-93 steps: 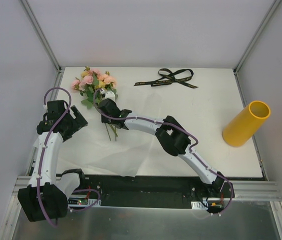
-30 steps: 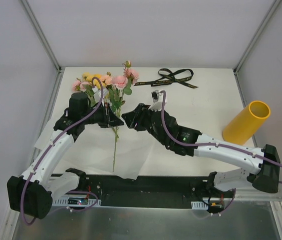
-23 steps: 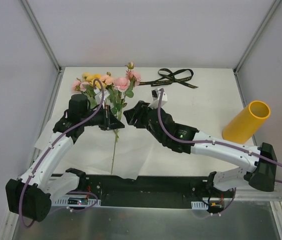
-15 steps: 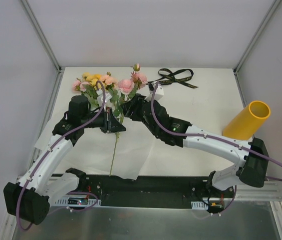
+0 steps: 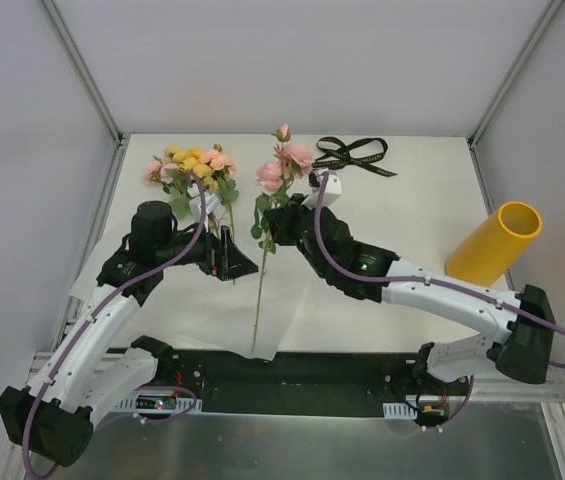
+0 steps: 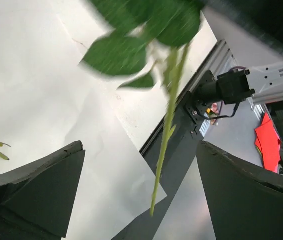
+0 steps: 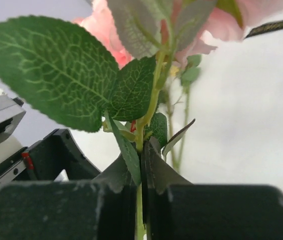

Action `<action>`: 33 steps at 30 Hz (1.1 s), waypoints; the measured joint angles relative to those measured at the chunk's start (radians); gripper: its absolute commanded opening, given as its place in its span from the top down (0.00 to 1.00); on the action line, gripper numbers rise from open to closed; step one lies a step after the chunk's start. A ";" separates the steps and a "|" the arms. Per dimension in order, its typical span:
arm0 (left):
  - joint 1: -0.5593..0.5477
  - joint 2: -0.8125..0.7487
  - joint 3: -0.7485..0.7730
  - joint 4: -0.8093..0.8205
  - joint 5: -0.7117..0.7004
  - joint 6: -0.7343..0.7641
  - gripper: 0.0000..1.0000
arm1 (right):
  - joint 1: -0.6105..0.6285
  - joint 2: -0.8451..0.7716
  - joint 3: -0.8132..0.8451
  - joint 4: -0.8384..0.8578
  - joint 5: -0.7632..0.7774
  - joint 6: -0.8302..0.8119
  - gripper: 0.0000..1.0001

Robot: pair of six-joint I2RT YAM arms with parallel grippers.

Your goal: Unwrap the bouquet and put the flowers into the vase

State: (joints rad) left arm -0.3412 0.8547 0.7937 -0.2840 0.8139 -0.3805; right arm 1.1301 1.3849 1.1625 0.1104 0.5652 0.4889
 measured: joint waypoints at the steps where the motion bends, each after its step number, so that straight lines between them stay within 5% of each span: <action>1: 0.000 -0.005 0.000 -0.008 -0.015 0.006 0.01 | -0.004 -0.026 -0.013 -0.004 0.016 -0.043 1.00; 10: 0.000 -0.089 0.000 -0.087 -0.203 0.056 0.01 | -0.031 -0.358 0.041 -0.063 0.191 -0.586 1.00; 19: 0.000 -0.117 0.005 -0.131 -0.335 0.094 0.01 | -0.129 -0.457 0.201 0.029 0.261 -1.184 1.00; 27: 0.000 -0.123 0.012 -0.149 -0.348 0.111 0.01 | -0.401 -0.423 0.297 0.035 0.129 -1.461 1.00; 33: 0.000 -0.123 0.012 -0.149 -0.351 0.112 0.01 | -0.642 -0.353 0.402 0.043 -0.007 -1.483 1.00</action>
State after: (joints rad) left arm -0.3408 0.7319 0.8055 -0.4332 0.4629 -0.2687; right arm 0.4881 1.0321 1.5642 0.1532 0.5579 -0.9943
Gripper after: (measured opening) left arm 0.990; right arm 0.056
